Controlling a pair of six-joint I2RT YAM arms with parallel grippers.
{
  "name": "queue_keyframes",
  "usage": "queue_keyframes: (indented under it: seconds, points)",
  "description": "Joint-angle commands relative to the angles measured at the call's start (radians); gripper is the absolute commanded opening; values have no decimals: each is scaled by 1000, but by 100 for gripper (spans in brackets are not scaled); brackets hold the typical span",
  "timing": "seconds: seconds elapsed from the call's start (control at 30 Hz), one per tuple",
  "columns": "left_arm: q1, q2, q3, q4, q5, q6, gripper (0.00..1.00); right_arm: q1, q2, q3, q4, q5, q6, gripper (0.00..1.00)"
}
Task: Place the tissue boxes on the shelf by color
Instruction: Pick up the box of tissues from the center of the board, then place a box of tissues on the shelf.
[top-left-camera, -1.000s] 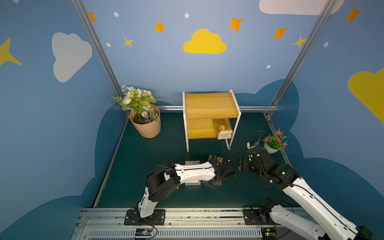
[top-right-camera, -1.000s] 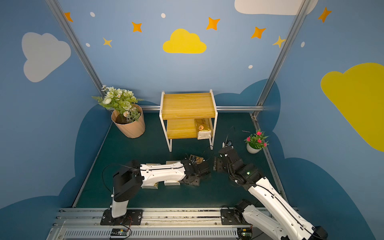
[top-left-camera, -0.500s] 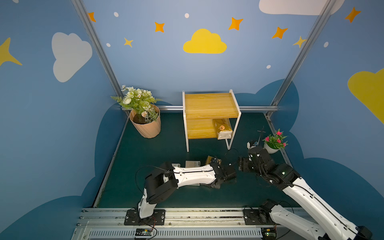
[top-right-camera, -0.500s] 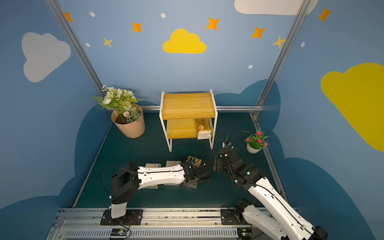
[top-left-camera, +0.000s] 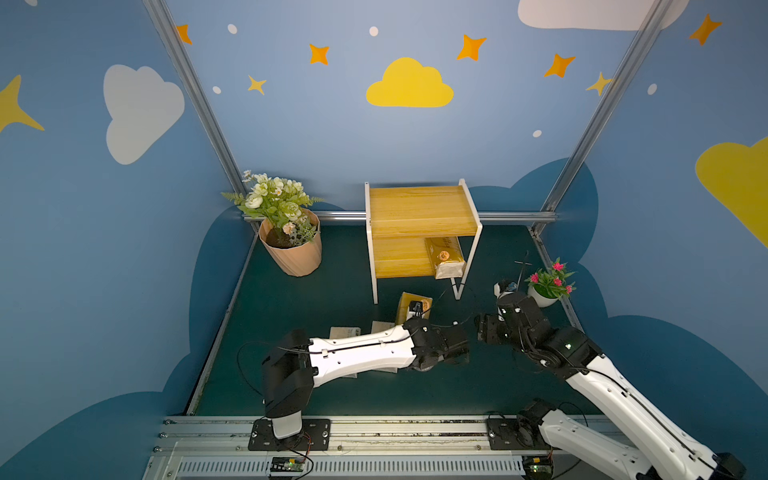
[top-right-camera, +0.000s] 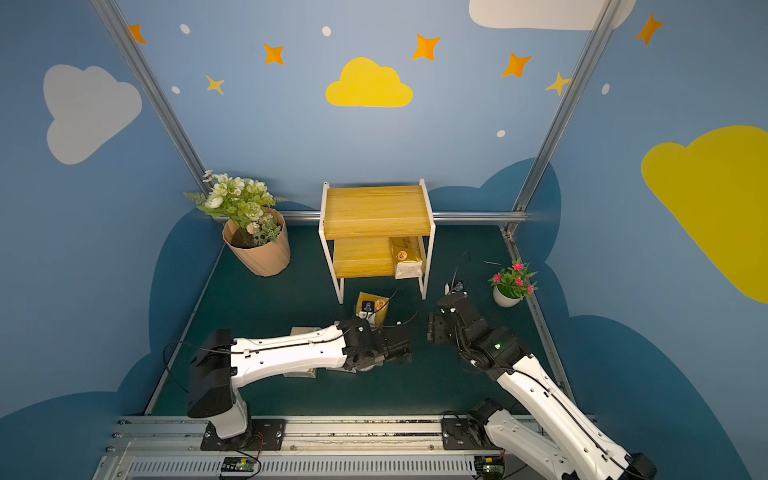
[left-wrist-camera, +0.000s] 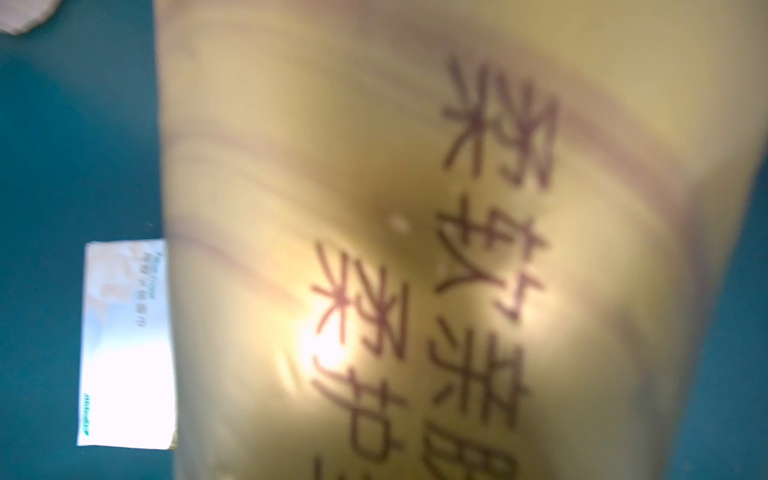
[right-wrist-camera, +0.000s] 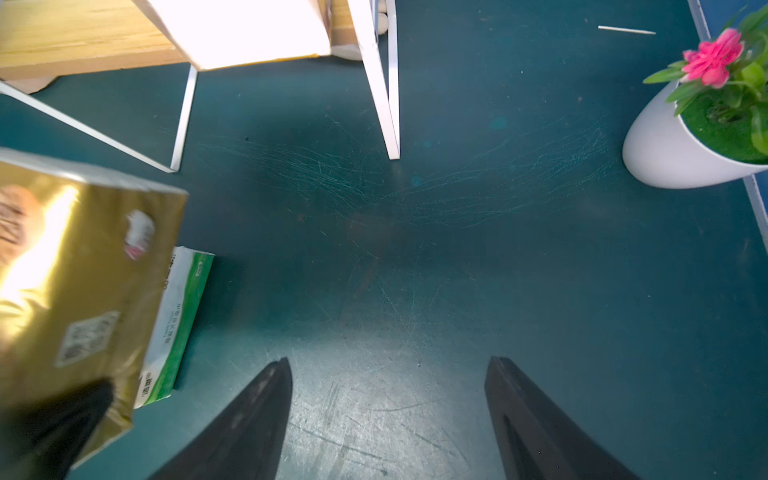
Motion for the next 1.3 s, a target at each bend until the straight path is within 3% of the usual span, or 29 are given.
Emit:
queue_keyframes:
  seconds: [0.0, 0.27, 0.5, 0.7, 1.27]
  points:
    - [5, -13, 52, -31, -136, -25, 57, 2, -19, 42, -19, -4, -23, 79]
    - [83, 6, 132, -22, -171, 24, 59, 2, -19, 75, -52, -11, -42, 79]
    - [190, 10, 174, 62, -146, 146, 59, 2, -25, 89, -68, -2, -55, 79]
    - [247, 80, 279, 89, -109, 261, 66, 2, -24, 92, -70, 5, -53, 79]
    - [322, 257, 545, 57, -124, 341, 72, 2, -53, 72, -84, 29, -45, 79]
